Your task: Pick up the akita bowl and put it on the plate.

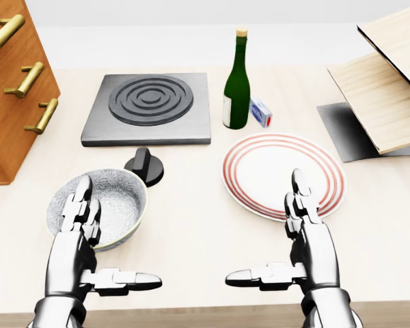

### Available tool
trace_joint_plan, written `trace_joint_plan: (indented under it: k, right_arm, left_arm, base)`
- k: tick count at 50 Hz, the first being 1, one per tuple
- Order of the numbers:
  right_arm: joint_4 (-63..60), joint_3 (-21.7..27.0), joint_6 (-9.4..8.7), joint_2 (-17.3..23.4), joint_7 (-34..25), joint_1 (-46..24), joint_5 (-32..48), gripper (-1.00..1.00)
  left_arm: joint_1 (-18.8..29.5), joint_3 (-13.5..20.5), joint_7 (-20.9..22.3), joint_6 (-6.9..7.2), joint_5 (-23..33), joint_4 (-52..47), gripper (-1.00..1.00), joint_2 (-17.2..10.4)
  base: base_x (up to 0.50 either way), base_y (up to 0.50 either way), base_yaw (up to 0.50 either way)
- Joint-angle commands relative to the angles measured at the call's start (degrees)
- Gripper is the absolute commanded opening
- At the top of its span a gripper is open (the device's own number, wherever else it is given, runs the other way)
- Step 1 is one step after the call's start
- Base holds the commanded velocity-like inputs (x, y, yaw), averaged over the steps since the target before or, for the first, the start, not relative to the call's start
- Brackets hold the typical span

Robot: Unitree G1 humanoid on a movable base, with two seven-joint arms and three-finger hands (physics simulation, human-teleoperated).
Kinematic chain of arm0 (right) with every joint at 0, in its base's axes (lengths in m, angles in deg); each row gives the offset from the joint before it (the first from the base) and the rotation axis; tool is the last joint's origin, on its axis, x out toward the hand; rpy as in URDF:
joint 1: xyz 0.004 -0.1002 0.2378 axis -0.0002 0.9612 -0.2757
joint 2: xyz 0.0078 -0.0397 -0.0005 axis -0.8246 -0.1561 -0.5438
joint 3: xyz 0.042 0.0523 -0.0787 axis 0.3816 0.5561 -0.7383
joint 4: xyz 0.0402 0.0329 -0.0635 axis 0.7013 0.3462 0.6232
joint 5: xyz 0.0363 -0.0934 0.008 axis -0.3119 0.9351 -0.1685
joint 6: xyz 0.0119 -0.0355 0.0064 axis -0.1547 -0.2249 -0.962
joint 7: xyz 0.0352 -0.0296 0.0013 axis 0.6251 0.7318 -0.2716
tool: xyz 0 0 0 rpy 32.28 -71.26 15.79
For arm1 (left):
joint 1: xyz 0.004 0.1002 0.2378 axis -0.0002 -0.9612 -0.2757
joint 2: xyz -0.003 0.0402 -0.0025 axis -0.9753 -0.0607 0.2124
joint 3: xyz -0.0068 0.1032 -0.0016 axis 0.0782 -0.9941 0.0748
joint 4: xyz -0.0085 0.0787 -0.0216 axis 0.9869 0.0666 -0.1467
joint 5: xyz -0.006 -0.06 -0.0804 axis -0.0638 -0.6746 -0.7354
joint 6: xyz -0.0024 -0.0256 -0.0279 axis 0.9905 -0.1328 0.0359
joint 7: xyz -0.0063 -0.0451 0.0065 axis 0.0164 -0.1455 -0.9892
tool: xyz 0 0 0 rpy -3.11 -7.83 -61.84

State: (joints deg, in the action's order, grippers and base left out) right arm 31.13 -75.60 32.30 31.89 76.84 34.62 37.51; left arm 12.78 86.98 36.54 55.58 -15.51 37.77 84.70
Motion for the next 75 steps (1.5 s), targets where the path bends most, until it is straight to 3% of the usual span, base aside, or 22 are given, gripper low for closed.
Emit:
trace_joint_plan:
  k: [1, 5, 7, 22, 33, 39, 75]
  right_arm:
    - [-2.1, 0.3, -1.29, 0.4, -1.9, 0.5, -0.7, 1.00]
    - [-2.7, 1.3, -3.20, 0.5, -1.8, 0.0, -1.9, 1.00]
    - [-1.7, 1.2, -2.26, 0.5, -1.7, 0.0, -1.5, 1.00]
    - [-2.3, 1.2, -2.61, 0.6, -1.6, 0.1, -1.3, 1.00]
    - [-3.1, 1.2, -2.48, 0.6, -1.6, 0.2, -1.2, 1.00]
    - [-6.1, 1.1, -4.49, 0.6, -1.7, 0.6, -1.2, 1.00]
    - [-15.0, 1.8, -4.95, 0.8, -1.5, 0.1, -1.0, 1.00]
  left_arm:
    - [-0.1, 1.4, 1.5, -0.15, 0.3, 0.4, 1.00, -0.8]
    - [-0.2, 1.4, 1.6, -0.40, 0.2, 0.5, 1.00, -0.8]
    - [-0.1, 1.4, 1.6, -0.44, 0.2, 0.6, 1.00, -0.8]
    - [-0.8, 1.2, 1.7, 1.19, 0.3, -1.7, 1.00, -0.6]
    - [-0.8, 1.5, 1.9, 2.94, 0.3, -3.6, 1.00, -0.8]
    - [-0.9, 1.2, 1.7, 4.93, 1.0, -5.5, 1.00, -0.7]
    - [-2.0, 1.1, 2.9, 4.96, 5.4, -19.6, 1.00, -1.0]
  base:
    - [0.00, 0.00, 0.00]
    - [0.00, 0.00, 0.00]
    - [0.00, 0.00, 0.00]
    - [0.00, 0.00, 0.00]
    - [0.00, 0.00, 0.00]
    - [0.00, 0.00, 0.00]
    - [0.00, 0.00, 0.00]
